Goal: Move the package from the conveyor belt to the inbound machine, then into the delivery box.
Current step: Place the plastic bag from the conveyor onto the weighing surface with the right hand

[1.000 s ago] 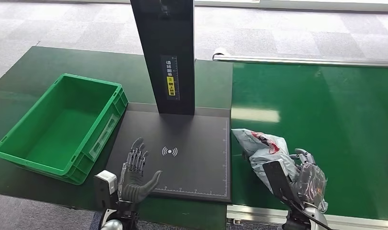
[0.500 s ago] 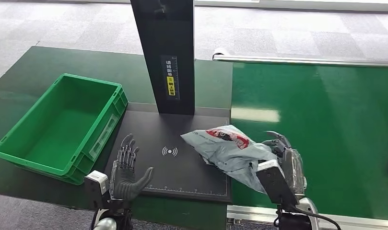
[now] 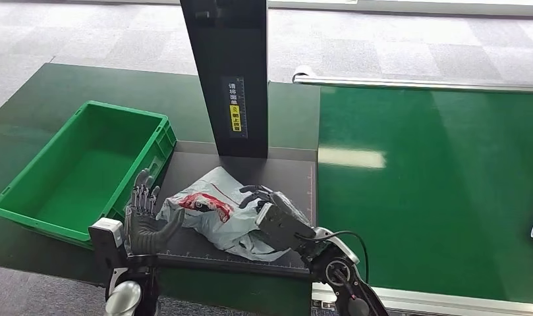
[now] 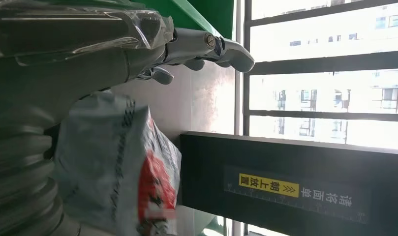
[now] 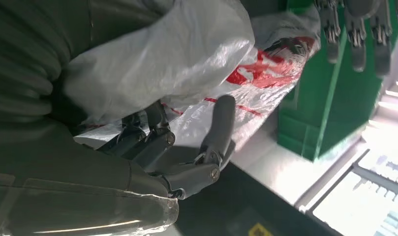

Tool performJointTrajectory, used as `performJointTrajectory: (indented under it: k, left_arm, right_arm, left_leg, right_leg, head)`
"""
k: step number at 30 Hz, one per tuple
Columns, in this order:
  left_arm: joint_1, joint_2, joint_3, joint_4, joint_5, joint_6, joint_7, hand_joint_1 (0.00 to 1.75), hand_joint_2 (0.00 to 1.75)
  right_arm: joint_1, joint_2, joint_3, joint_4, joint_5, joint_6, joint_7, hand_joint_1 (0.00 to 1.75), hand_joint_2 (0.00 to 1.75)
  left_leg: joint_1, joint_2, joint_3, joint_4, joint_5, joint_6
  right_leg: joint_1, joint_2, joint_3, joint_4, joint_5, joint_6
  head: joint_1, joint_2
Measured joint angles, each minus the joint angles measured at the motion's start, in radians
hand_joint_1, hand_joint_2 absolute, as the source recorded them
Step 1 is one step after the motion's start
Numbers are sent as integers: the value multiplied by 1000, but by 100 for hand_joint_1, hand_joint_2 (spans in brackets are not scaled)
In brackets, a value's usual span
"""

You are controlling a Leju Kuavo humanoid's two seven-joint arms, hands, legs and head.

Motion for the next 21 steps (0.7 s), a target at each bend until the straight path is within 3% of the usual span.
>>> performJointTrajectory:
  k: [9,17,21]
  left_arm:
    - [0,0,11,0,-4,-3,7,0,175]
    - [23,3,12,0,-5,-3,-7,0,175]
    - [42,3,13,-13,-21,-30,-24,0,175]
  right_arm:
    - [-36,15,45,191,-126,16,-76,0,175]
    - [-1,-13,-34,188,-231,65,-132,0,175]
    - [45,-28,-114,144,-354,117,-205,0,175]
  left_leg:
    - [0,0,0,0,0,0]
    - [0,0,0,0,0,0]
    - [-1,-1,0,0,0,0]
  right_leg:
    - [0,0,0,0,0,0]
    - [0,0,0,0,0,0]
    - [-1,-1,0,0,0,0]
  head:
    - [0,0]
    - [0,0]
    - [0,0]
